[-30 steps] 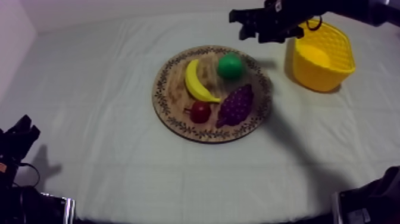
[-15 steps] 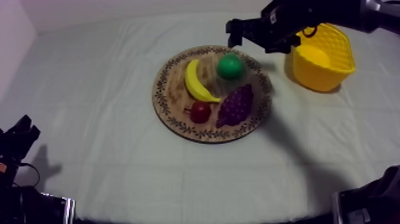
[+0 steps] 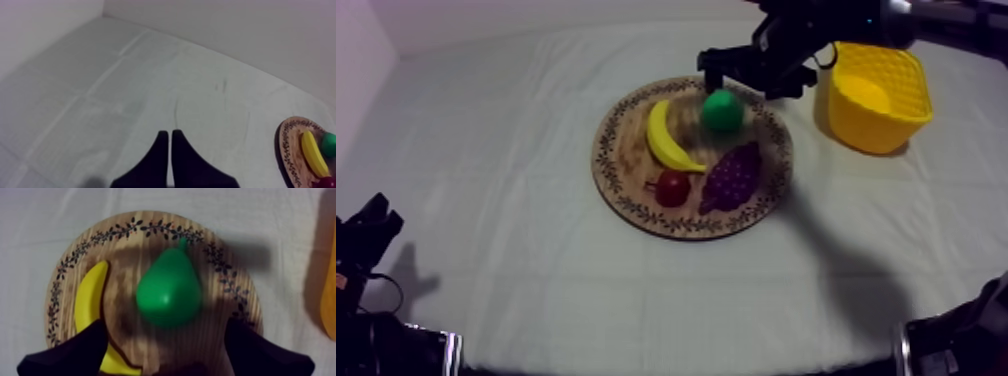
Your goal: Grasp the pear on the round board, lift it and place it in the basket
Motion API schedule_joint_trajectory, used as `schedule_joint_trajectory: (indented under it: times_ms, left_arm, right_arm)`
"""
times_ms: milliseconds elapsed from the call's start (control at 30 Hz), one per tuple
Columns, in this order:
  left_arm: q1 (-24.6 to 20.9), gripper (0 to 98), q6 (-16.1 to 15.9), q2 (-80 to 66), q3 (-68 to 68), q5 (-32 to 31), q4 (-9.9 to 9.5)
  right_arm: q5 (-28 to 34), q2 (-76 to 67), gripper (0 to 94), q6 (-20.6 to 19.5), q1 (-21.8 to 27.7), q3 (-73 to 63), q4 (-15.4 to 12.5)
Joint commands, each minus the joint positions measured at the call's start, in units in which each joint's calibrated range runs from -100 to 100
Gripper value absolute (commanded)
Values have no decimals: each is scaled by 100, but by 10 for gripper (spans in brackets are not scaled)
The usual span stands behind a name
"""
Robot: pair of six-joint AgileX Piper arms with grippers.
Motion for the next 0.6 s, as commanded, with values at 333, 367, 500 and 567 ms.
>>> schedule_joint_trajectory:
  times_ms: [333,367,500,567]
  left_arm:
    - [1,1,0,-4,0,2,0]
    - [1,1,0,-4,0,2,0]
    - [1,1,0,-4,0,2,0]
    - [1,1,0,-4,0,2,0]
  right_arm:
    - [8,1174,788,187,124,-925,-112]
    - [-3,1244,778,195,126,-965,-107]
    - [-84,1467,712,298,155,-1077,-139]
    - [-153,1545,660,431,181,-1106,-225]
